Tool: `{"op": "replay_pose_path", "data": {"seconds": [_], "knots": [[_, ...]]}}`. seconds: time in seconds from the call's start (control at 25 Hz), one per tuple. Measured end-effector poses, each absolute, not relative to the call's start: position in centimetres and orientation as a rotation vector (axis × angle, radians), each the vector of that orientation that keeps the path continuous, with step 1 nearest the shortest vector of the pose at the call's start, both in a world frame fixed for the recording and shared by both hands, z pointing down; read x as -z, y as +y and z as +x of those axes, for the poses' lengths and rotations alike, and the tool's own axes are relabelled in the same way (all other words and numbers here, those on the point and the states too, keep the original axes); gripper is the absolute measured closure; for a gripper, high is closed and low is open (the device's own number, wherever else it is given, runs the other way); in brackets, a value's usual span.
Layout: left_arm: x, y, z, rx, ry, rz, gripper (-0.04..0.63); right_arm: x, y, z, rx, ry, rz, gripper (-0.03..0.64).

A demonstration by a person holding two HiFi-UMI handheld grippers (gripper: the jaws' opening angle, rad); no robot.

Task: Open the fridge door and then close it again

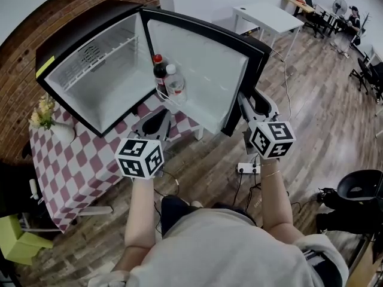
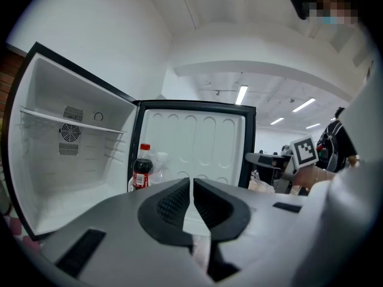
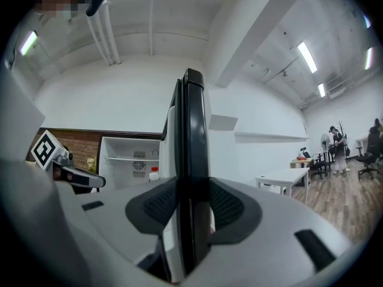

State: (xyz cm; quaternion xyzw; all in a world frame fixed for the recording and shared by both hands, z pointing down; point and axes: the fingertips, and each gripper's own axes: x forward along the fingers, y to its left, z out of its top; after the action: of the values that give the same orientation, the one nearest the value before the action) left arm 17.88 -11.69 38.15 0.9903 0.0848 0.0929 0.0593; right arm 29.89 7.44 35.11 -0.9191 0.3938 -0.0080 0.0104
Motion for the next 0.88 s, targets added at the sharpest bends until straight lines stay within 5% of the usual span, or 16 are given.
{"op": "replay_pose_path", "data": {"seconds": [0.88], "knots": [[-38.1,-11.2,21.1,-0.290,0.228,3.036,0.575,-35.5,9.1,34.8,0.037,1.140,-2.884,0.474]]}}
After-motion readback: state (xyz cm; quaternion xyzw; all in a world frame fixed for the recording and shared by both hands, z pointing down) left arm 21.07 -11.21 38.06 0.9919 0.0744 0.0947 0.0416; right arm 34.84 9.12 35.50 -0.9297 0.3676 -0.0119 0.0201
